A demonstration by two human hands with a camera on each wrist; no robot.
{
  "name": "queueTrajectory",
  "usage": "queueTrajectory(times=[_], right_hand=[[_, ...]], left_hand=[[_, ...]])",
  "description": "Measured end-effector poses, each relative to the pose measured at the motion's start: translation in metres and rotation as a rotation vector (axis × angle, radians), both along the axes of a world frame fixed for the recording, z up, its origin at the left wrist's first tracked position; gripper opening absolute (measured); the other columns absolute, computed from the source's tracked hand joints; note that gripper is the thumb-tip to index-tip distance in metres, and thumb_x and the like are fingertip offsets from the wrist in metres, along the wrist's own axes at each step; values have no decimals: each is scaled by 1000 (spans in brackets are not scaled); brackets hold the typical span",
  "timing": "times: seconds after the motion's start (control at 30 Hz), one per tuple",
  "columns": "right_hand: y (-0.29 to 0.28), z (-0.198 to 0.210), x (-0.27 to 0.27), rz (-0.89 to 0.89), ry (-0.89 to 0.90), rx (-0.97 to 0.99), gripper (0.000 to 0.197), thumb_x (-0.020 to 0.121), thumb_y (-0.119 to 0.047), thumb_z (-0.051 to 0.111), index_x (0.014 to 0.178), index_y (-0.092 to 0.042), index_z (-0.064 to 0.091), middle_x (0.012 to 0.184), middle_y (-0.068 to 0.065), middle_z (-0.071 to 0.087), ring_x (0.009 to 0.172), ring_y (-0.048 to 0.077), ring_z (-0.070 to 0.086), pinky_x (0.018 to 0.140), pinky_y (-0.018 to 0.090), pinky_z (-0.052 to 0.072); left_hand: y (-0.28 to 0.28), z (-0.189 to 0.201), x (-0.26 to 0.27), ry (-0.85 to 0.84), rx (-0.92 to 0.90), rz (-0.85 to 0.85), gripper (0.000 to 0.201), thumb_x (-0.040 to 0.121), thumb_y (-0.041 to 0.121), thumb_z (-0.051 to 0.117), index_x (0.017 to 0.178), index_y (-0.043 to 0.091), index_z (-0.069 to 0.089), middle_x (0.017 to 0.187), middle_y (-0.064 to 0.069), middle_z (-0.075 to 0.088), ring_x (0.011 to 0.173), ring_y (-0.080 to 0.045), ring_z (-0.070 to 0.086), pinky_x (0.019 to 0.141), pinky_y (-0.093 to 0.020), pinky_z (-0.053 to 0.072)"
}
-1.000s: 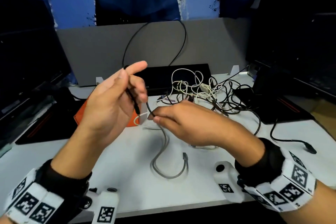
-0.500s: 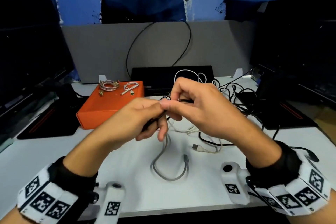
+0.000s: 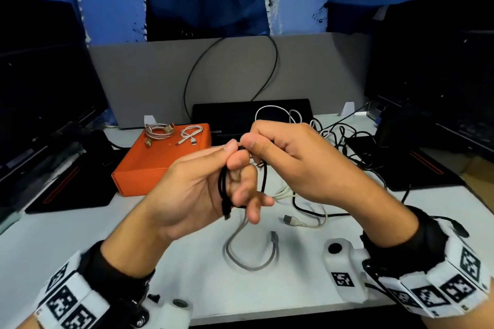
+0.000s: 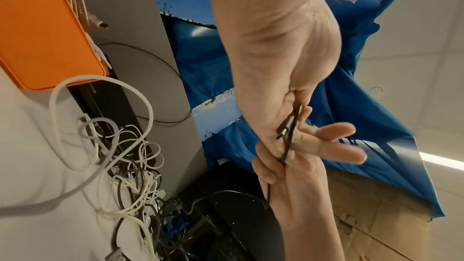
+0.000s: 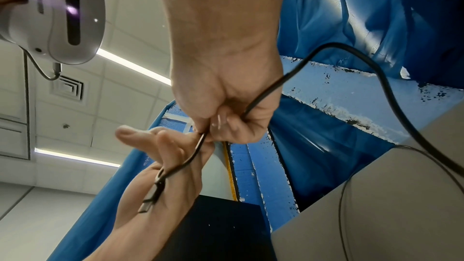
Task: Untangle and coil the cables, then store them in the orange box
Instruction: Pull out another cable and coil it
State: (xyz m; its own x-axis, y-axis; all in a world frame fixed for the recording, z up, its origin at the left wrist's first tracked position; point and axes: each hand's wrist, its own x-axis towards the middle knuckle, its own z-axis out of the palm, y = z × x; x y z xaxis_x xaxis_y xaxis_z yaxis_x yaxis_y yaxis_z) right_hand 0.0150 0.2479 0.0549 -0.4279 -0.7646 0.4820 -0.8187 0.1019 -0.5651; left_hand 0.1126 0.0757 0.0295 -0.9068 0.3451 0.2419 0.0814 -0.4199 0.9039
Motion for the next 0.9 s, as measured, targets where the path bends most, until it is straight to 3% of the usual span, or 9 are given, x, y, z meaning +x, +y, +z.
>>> queueTrajectory(times=[0.17, 0.27, 0.37, 0.47, 0.57, 0.67, 0.73, 0.8, 0.9], right_hand=[[1, -1, -6, -23, -72, -62, 40, 109, -38, 44, 72, -24, 44, 63, -9, 41, 57, 6, 37, 55, 30, 32], [1, 1, -8, -26, -49, -39, 37, 110, -39, 42, 76, -26, 48, 65, -7, 47, 58, 8, 40, 57, 34, 36], [1, 4, -5, -18, -27, 26, 29, 110, -42, 37, 108, -30, 64, 77, 4, 63, 60, 15, 50, 60, 42, 47], [-1, 1, -3, -19, -22, 57, 26, 111, -37, 38, 126, -33, 58, 61, -8, 53, 54, 8, 46, 58, 37, 45], [-7, -4, -2, -34, 71, 178, 21, 110, -39, 38, 123, -35, 55, 62, -9, 52, 60, 10, 50, 65, 38, 45], [-9, -9, 8, 8, 221, 382, 24, 110, -41, 39, 112, -28, 59, 62, -11, 53, 61, 5, 47, 67, 36, 37], [-7, -9, 16, 39, 275, 413, 26, 109, -39, 42, 101, -22, 60, 61, -7, 49, 61, 7, 47, 65, 38, 36], [-3, -4, 20, -4, 310, 405, 24, 108, -36, 45, 100, -24, 65, 59, -10, 47, 56, 6, 43, 63, 36, 35], [6, 7, 15, -48, 311, 340, 22, 103, -38, 56, 87, -26, 65, 63, -14, 60, 55, 6, 48, 56, 28, 36]], left_hand=[[1, 5, 4, 33, 2, 89, 46, 109, 22, 31, 130, -7, 60, 41, 4, 39, 46, -16, 64, 84, -35, 55], [-1, 9, 2, 17, 89, 60, 52, 108, 26, 43, 137, -17, 47, 42, 4, 44, 62, -22, 72, 100, -39, 54], [-9, 14, 9, 66, 162, 113, 51, 111, 20, 37, 142, -20, 39, 52, -9, 55, 87, -37, 73, 108, -42, 47], [-14, 21, 16, 44, 231, 183, 55, 114, 17, 28, 149, -23, 14, 66, -25, 64, 106, -50, 64, 108, -45, 47], [-5, 25, 7, 155, 204, 320, 56, 114, 26, 20, 151, -16, 19, 70, -7, 69, 107, -28, 71, 116, -33, 42], [-1, 19, -3, 209, 119, 718, 50, 112, 25, 29, 144, -11, 37, 74, 6, 71, 85, -13, 75, 99, -28, 55], [-1, 16, -10, 250, -86, 887, 43, 112, 23, 31, 144, -5, 40, 90, -1, 78, 78, -17, 75, 86, -30, 57], [-2, 12, -12, 319, -517, 970, 40, 113, 25, 32, 142, 2, 46, 95, 3, 79, 73, -14, 74, 84, -35, 58], [-2, 10, -9, 323, -1014, 853, 40, 112, 29, 34, 147, 15, 47, 75, 11, 75, 72, -10, 73, 88, -44, 53]])
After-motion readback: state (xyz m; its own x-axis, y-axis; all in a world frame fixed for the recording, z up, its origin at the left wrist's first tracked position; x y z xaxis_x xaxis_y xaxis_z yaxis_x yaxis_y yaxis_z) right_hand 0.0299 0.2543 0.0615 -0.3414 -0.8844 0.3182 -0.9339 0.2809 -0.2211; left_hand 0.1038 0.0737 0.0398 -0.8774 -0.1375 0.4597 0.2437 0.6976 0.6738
